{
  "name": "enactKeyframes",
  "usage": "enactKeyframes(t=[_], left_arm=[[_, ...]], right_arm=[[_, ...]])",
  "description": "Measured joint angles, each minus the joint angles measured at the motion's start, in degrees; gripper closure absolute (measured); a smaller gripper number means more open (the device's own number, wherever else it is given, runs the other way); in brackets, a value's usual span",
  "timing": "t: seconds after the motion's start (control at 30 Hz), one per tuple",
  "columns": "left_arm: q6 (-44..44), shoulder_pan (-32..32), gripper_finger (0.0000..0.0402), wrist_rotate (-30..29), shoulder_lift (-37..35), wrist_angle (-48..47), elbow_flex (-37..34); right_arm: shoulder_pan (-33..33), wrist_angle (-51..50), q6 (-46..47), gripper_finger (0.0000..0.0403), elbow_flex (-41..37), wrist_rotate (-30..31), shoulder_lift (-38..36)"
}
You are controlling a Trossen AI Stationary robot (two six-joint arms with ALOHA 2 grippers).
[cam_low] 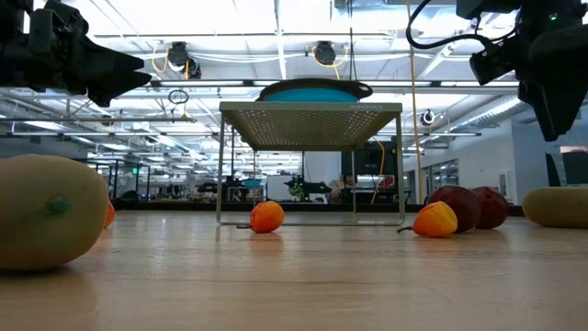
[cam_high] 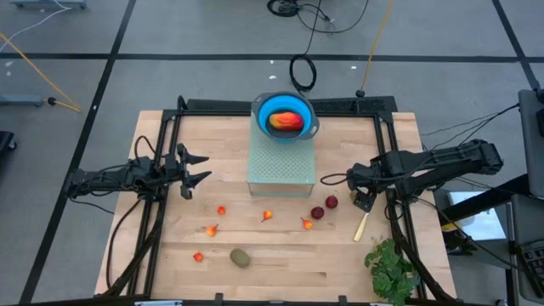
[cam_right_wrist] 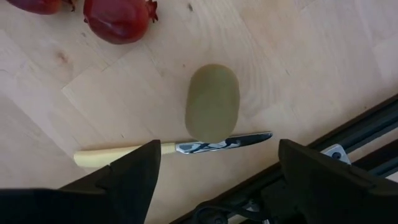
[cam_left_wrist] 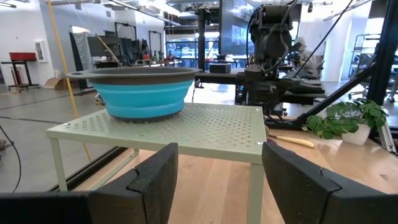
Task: Pick & Place Fruit
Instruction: Put the kiwi into the blue strainer bowl on the shelf
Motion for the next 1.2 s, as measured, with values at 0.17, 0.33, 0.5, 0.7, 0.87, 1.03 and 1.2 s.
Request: enactKeyframes(t=[0.17, 0.33, 0.5, 0.7, 0.87, 1.03, 1.2], left_arm=[[0.02, 0.01, 0.0167, 0.00, 0.00, -0.02, -0.02], [0.02, 0.00, 0.0167, 0.00, -0.02, -0.02, -0.02], [0.02, 0.02, 0.0167, 0.00, -0.01, -0.02, -0.01], [0.02, 0.00, 0.0167, 0.00, 0.00, -0.02, 0.00], [0.02, 0.01, 0.0167, 0.00, -0.01, -0.02, 0.00], [0.02, 0.02, 0.0167, 0.00, 0.00, -0.02, -0.02], [0.02, 0.02, 0.0167, 0.00, 0.00, -0.02, -0.01]], right_arm=[[0.00, 0.00, -1.45, 0.0087, 0.00, -0.07, 0.00], [0.00, 0.01, -1.50, 0.0088, -0.02, -0.09, 0.00], [0.00, 0.03, -2.13, 0.0080, -0.04, -1.66, 0.00], [0.00, 0.09, -2.00, 0.0047, -0.04, -1.64, 0.00], [0.00, 0.18, -1.89, 0.0009, -0.24, -1.64, -0.02], [0.00, 0.72, -1.36, 0.0008, -2.36, -1.69, -0.02], [0.00, 0.59, -0.63, 0.0005, -4.64, -1.67, -0.02]])
